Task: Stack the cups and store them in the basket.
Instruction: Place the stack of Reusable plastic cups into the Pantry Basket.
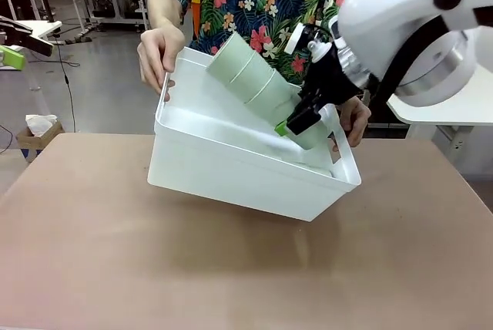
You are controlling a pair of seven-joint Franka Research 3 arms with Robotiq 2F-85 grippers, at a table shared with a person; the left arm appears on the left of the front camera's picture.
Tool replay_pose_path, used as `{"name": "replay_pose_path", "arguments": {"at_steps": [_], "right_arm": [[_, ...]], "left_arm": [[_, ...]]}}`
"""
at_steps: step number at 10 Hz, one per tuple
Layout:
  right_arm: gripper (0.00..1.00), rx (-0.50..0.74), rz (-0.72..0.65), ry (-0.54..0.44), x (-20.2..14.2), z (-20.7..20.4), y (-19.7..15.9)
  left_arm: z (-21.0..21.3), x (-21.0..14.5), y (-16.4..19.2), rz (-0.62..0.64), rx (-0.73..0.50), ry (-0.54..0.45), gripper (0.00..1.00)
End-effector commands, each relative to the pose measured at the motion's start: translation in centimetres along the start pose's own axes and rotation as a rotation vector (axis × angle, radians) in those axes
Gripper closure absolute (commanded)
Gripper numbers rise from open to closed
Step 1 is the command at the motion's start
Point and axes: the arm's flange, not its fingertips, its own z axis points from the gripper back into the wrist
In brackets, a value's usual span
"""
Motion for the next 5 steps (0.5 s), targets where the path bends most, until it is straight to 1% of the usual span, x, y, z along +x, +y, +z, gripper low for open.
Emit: {"name": "replay_pose_path", "arguments": {"at_steps": [1,5], "right_arm": [[0.15,-0.032,0.002,0.034,1.2,-0.8,-0.2],[0.15,-0.024,0.036,0.100,0.8,-3.8,0.4]], "left_arm": [[0.1,0.4,-0.2,0.011,-0.003,-0.004,0.00],[0.1,0.4,-0.2,0.011,-0.003,-0.004,0.00]]}}
